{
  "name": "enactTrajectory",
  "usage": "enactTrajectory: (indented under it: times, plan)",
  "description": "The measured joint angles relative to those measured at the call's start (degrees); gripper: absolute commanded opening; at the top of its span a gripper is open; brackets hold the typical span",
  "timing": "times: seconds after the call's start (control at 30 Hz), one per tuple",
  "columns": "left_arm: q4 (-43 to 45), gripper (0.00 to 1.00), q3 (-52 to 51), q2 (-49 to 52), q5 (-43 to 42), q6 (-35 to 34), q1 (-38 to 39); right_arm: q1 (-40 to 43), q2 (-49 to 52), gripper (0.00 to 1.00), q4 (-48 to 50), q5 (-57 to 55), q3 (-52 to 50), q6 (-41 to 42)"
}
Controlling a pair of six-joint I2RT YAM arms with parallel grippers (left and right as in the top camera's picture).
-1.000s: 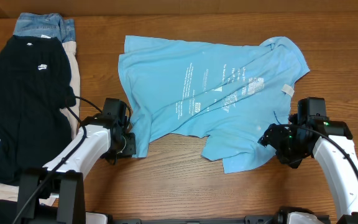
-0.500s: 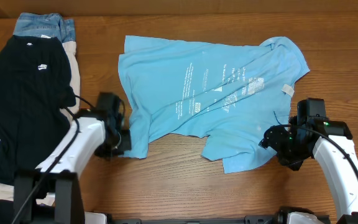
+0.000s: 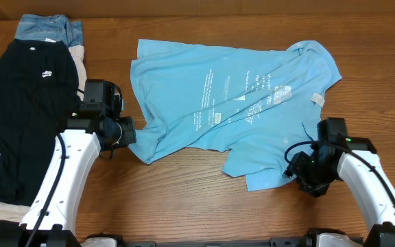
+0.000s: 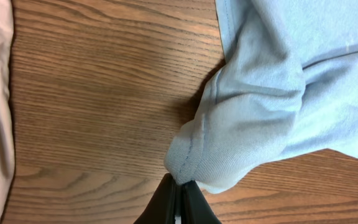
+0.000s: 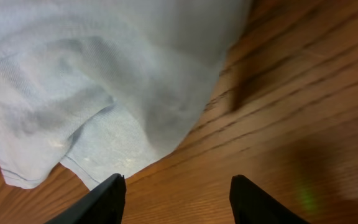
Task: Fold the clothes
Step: 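Grasp the t-shirt's bottom left and bottom right corners with both grippers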
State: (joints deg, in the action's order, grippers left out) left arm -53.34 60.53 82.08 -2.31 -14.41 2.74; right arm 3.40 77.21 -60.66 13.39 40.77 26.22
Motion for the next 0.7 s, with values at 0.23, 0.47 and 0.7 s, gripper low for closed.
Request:
enactTrajectory:
  times: [0.23, 0.47, 0.7]
  plan:
    - [1.09, 0.04, 0.00, 0.00, -0.02, 0.00, 0.00, -4.79, 0.31, 0.53, 5.84, -0.83, -3.63, 3.50]
    - [1.31, 0.04, 0.00, 0.00, 0.02, 0.00, 0.00, -5.01, 0.61, 0.44, 10.10, -2.27, -3.78, 5.86]
    - [1.95, 0.04, 0.00, 0.00, 0.02, 0.00, 0.00, -5.01, 6.67, 0.49, 11.67, -2.89, -2.95, 7.69]
